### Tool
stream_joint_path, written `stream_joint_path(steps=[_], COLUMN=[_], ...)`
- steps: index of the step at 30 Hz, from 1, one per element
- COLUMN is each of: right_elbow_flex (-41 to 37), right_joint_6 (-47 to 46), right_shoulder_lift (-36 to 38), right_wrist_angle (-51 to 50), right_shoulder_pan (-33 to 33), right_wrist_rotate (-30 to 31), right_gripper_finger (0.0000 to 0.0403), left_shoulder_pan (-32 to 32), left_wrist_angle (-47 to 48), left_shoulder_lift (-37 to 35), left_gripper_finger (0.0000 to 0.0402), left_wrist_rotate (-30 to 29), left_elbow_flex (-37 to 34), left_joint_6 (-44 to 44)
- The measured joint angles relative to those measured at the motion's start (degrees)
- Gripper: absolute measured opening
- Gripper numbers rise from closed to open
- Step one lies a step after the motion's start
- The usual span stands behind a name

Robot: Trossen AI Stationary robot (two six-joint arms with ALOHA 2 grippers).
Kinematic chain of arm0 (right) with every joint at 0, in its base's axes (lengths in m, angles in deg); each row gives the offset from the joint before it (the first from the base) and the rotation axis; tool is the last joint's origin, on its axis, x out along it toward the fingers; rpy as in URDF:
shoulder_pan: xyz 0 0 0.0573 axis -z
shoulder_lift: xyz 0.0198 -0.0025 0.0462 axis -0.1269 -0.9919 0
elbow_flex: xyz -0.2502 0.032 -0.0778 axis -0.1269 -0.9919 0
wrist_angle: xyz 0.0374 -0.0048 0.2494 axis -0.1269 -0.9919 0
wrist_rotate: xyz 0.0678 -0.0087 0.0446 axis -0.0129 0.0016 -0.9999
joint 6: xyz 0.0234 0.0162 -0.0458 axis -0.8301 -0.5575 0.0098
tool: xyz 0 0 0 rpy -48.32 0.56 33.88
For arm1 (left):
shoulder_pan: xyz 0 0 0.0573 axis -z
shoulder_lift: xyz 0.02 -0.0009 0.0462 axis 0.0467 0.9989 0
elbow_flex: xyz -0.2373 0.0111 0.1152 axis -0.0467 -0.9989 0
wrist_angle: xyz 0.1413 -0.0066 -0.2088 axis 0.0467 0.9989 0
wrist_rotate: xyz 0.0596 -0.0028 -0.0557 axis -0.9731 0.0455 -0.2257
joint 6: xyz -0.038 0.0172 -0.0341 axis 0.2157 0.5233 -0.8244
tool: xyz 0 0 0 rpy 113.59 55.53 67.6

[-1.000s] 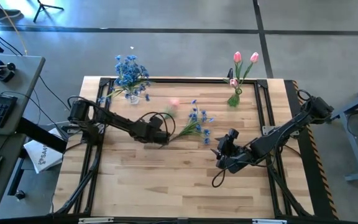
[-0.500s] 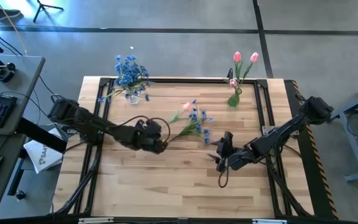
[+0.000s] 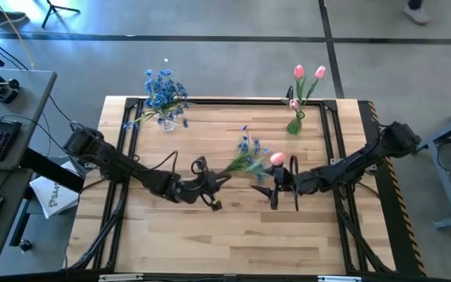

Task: Sort flowers into vase by color
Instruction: Put the pink tulip in the green vase

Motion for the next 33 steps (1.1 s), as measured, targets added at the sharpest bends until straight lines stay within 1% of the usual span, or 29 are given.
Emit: stream_joint_path(steps=[4,7,9,15,19,21,23,26,33], right_elbow_flex=[0.01,0.07,0.07,0.07,0.08,0.09,0.09,0.09,0.09], right_joint_6=[3.30,6.27,7.60,9.95,11.07,11.57,12.18,12.61,12.64], right_shoulder_lift=[0.00,-0.02,-0.02,-0.02,-0.02,-0.02,-0.02,-0.02,-0.04], right_wrist_angle=[6.47,10.95,12.95,16.43,17.91,18.45,19.33,19.81,19.56], right_shoulder_pan=[0.38,0.19,0.20,0.20,0.20,0.20,0.20,0.20,0.20], right_wrist_rotate=[-0.39,-1.13,-1.82,-9.04,-9.11,-9.03,-9.04,-8.97,-8.28], right_gripper_finger=[0.0243,0.0243,0.0243,0.0243,0.0242,0.0235,0.0220,0.0185,0.0079], left_shoulder_pan=[0.18,0.17,0.16,0.01,-0.06,-0.06,-0.06,-0.08,-0.08], left_wrist_angle=[-9.19,-13.17,-13.15,-12.88,-12.45,-12.47,-12.58,-12.38,-11.97], left_shoulder_lift=[2.81,4.48,4.83,4.70,4.68,4.70,4.70,4.70,4.68], left_gripper_finger=[0.0001,0.0001,0.0001,0.0001,0.0000,0.0000,0.0000,0.0000,0.0000], left_wrist_rotate=[4.18,5.87,6.08,6.08,6.08,6.10,6.10,6.11,7.10], left_elbow_flex=[-0.02,0.00,-0.02,0.00,0.00,0.00,0.00,0.00,0.00], left_joint_6=[5.95,8.26,8.87,8.34,7.47,7.30,7.29,7.25,6.67])
